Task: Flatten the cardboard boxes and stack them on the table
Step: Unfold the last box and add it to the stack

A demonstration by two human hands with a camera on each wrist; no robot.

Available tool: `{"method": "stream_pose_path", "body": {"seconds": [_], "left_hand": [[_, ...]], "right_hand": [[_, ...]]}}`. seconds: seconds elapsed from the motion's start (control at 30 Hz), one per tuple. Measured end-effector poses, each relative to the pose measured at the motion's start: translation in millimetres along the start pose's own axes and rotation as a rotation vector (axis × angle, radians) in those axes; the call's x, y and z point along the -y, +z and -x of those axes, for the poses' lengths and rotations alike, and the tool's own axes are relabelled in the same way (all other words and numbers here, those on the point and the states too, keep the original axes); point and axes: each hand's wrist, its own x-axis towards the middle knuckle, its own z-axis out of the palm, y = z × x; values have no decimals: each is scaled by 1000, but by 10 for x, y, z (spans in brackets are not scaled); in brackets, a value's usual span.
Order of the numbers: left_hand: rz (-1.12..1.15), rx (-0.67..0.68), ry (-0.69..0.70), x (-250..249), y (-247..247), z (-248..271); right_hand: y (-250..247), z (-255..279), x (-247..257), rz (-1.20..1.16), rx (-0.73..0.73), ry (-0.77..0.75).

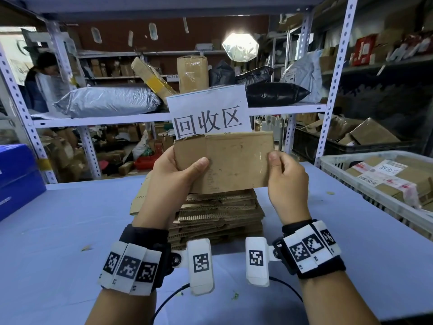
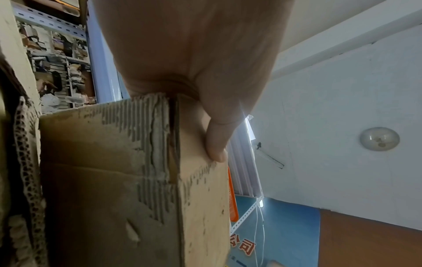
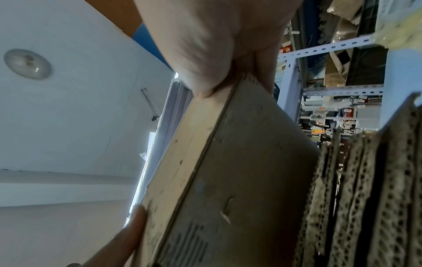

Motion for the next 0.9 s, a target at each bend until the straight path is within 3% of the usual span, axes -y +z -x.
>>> {"method": "stream_pose_path", "body": {"seconds": [0.1,0.23,0.43,0.73,0.9], "left_hand": [[28,-9,-1,-19,18,5],[29,5,-2,-37,33,17],[76,17,-4,-55,93,27],[37,12,-6,-62,124,-9],[42,-17,-4,-63,97,-46]], "right_hand": [[19,33,55,-68,137,12],[21,52,52,-94,55,46],[-59,5,127,-37,-68,-49],[-61,-32,-4,47,-92,-12],[-69,-47,82,-38,105,-36]]}}
